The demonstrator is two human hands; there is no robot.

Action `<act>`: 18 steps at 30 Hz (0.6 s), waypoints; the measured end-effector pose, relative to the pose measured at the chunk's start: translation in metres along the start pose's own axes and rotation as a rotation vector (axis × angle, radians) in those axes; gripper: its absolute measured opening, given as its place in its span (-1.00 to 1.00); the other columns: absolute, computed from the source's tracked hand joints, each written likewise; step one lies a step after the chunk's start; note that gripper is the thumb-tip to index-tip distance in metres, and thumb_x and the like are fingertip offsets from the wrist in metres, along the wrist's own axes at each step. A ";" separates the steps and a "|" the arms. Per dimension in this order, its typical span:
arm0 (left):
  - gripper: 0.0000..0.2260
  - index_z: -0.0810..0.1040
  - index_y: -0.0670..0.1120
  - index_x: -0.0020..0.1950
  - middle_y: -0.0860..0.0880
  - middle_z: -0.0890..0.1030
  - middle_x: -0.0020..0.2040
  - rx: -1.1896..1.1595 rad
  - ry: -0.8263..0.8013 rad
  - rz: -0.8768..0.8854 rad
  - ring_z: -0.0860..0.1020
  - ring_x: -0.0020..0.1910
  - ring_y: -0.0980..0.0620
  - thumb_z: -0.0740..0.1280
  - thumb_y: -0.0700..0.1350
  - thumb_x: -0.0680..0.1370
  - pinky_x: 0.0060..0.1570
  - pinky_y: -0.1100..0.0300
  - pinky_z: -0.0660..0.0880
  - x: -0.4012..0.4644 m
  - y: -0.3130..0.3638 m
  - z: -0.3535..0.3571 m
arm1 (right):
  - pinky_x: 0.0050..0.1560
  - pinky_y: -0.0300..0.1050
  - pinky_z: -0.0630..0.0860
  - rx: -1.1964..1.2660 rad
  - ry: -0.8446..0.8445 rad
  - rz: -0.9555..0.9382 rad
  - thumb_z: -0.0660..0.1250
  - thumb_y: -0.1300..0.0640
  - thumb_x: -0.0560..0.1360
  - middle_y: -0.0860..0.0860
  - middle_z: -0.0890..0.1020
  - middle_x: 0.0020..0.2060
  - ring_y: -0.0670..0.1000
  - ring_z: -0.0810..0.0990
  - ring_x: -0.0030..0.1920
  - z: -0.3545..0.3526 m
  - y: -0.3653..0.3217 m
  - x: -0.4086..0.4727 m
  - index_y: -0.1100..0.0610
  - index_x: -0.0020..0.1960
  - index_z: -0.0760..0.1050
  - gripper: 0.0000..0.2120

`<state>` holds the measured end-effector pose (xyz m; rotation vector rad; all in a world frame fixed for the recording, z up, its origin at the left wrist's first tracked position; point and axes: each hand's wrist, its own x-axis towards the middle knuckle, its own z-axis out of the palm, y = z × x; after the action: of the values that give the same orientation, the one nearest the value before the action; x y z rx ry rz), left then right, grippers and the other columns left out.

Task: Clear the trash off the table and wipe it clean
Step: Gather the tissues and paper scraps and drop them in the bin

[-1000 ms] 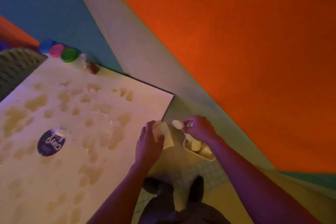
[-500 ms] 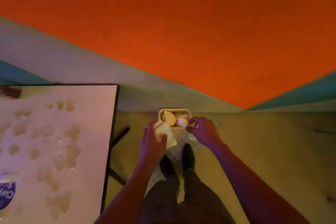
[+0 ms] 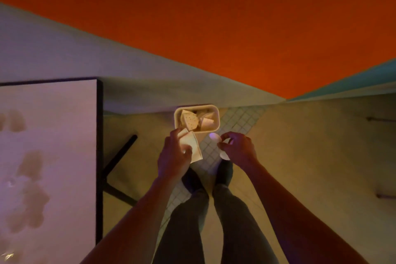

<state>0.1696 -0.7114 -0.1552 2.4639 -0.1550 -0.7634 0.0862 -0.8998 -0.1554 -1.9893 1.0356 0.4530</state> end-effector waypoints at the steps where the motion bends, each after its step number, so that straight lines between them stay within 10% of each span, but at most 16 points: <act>1: -0.50 0.30 0.12 0.41 -0.04 0.52 0.25 0.014 0.003 -0.011 0.58 0.13 -0.09 0.38 -0.06 0.52 -0.09 0.09 0.50 0.010 -0.005 0.009 | -0.12 -0.11 0.51 -0.005 0.000 -0.003 0.49 -0.09 0.38 -0.12 0.61 -0.29 -0.02 0.63 -0.13 0.008 0.003 0.011 -0.15 -0.12 0.61 -0.89; 18: -0.45 0.22 0.07 0.49 -0.12 0.45 0.34 0.106 0.059 0.045 0.52 0.24 -0.15 0.36 -0.04 0.56 0.11 -0.08 0.54 0.238 -0.123 0.192 | -0.09 -0.19 0.44 0.002 0.021 -0.060 0.41 -0.07 0.46 -0.05 0.66 -0.07 0.02 0.62 -0.02 0.175 0.075 0.267 -0.10 -0.05 0.62 -0.90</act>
<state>0.2554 -0.7607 -0.4700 2.5711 -0.2336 -0.6789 0.1954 -0.9174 -0.4642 -2.0217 0.9863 0.3995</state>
